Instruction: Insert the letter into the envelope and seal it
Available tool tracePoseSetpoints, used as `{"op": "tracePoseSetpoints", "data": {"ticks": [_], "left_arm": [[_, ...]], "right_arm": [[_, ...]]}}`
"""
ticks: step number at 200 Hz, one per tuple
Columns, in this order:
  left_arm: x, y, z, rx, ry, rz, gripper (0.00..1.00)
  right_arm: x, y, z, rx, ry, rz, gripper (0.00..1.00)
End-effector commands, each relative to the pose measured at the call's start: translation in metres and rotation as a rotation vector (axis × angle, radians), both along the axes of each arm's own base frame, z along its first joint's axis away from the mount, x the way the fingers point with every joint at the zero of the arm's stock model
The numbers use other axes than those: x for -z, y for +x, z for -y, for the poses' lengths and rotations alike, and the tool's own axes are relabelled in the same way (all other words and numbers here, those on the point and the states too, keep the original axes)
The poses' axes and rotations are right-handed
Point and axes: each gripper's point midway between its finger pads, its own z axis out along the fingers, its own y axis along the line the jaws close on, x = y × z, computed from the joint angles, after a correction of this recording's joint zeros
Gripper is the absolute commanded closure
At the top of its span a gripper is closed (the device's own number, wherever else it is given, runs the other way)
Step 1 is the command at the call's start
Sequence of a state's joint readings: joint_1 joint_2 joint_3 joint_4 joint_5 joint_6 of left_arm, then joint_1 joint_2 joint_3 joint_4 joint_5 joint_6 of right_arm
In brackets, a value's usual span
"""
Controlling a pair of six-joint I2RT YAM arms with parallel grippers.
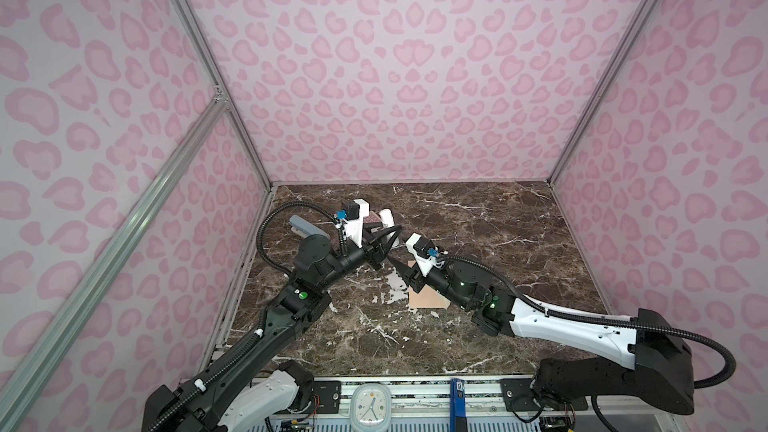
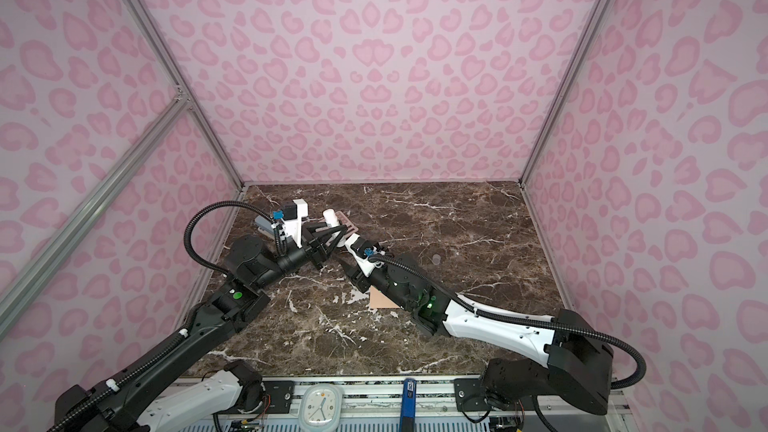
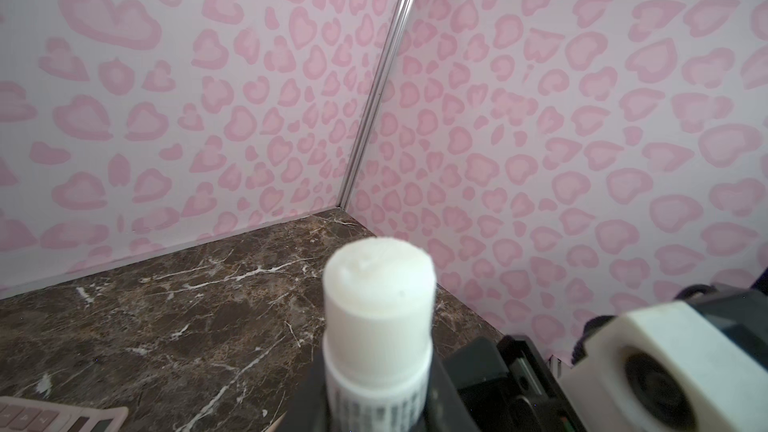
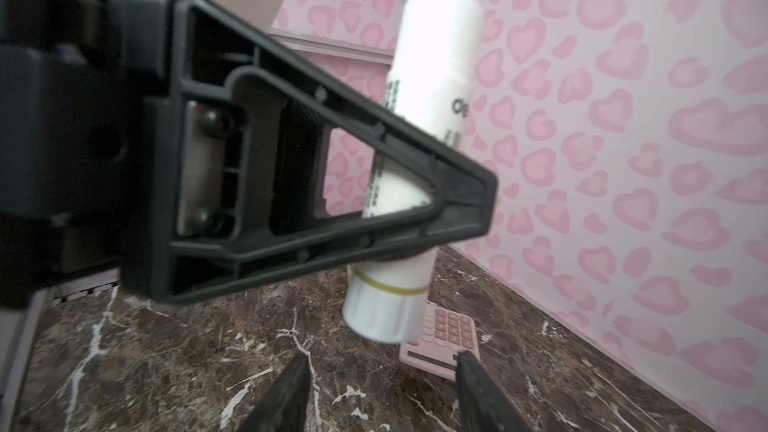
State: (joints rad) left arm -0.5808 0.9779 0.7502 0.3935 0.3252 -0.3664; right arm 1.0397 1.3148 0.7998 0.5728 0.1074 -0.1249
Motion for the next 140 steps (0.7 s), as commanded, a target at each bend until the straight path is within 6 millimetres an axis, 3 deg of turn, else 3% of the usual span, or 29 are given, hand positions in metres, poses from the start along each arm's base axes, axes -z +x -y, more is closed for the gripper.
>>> {"op": "tracePoseSetpoints", "data": {"ticks": [1,84,140], "left_arm": [[-0.004,0.01,-0.009,-0.084,-0.02,0.002,0.96],[-0.002,0.015,-0.004,-0.093,-0.051,-0.027,0.96],[0.0,0.013,-0.005,-0.094,-0.049,-0.034,0.96]], "right_arm": [[-0.018,0.015,0.011,0.119,0.062,0.071,0.43],[-0.021,0.015,-0.02,0.092,0.051,0.107,0.5],[-0.019,0.022,-0.014,0.15,0.064,0.106,0.75]]}}
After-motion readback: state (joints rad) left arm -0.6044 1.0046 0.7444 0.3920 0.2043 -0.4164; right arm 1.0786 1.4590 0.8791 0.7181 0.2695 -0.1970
